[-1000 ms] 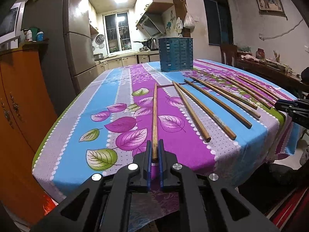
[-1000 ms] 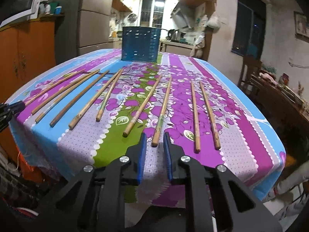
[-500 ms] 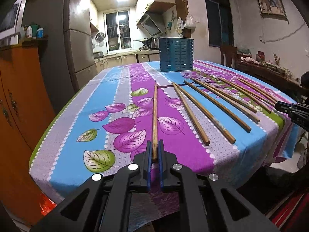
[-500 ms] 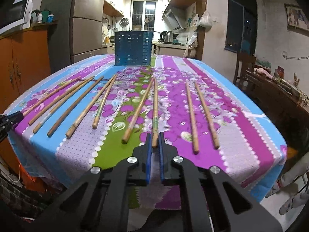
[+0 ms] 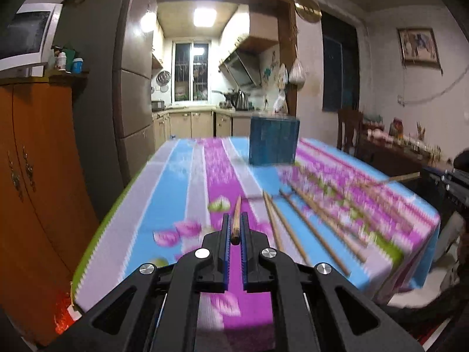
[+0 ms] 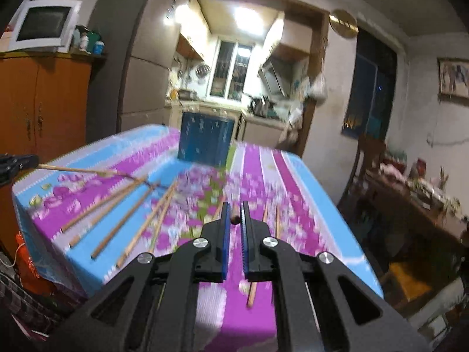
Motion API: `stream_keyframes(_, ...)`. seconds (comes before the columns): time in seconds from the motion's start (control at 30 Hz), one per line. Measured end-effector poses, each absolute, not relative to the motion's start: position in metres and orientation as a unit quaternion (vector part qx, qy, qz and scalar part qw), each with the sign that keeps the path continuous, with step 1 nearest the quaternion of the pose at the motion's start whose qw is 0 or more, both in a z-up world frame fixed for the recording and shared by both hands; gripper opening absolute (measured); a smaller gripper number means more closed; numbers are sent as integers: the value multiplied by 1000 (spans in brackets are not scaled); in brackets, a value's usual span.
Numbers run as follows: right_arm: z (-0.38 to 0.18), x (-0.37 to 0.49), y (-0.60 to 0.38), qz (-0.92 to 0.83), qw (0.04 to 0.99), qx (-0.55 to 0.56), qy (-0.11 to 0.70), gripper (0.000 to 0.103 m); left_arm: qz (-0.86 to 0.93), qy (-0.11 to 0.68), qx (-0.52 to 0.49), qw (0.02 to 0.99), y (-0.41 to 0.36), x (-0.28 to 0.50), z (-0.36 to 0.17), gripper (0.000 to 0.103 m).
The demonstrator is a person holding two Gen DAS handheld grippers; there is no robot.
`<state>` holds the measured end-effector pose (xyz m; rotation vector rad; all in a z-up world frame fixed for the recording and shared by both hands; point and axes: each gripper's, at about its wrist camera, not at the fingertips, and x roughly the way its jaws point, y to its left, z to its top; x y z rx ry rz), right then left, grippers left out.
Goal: Organize utensils
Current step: 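Lift both held chopsticks and carry them above the blue slotted holder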
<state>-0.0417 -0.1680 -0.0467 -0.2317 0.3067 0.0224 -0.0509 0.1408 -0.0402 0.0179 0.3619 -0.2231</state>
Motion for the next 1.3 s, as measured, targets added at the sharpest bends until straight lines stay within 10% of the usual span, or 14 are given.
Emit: stream_keyframes(1.3, 70, 88, -209, 126, 976, -91, 151, 5, -183, 170, 3, 968, 108, 102, 90, 7)
